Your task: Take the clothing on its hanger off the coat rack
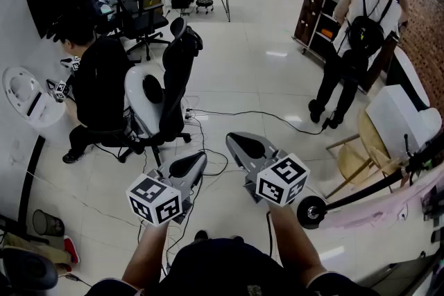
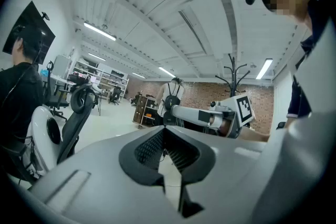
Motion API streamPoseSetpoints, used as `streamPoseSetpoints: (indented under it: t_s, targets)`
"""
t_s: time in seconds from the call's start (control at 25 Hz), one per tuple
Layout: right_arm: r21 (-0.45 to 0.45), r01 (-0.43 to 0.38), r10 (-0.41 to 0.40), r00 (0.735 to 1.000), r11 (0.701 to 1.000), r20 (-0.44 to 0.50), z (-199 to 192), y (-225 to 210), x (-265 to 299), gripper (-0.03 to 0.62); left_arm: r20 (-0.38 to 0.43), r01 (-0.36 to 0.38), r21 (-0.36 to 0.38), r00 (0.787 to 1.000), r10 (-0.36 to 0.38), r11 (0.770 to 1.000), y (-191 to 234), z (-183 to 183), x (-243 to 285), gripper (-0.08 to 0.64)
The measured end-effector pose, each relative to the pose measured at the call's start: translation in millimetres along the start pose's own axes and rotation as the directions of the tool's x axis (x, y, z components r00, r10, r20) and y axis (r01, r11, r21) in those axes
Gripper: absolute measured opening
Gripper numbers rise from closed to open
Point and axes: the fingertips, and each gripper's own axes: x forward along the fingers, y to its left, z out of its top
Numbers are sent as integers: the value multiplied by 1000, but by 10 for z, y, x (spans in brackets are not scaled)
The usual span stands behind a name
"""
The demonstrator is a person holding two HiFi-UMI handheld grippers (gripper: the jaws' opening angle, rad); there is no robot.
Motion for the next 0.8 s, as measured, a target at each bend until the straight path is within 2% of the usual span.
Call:
streamPoseSetpoints:
  t_s: [0.2,0.48,0.64,0.8]
  targets:
    - [4,39,-39,999,999,4,-4,-38,-158,2,-7,30,2,1000,-30,1000,-116,-27,53,12]
    - [12,176,-176,984,984,11,-10,-222,-631,2,-47,161,2,986,-161,987,-454,-119,355,12]
    - [14,286,-287,958,958,16,-13,-351,-1044,2,-75,264,3,962,-263,964,-756,-197,558,12]
    - [22,421,-422,906,907,30,16,-443,-1575,2,-110,393,-9,913,-392,919,-1165,-280,769,12]
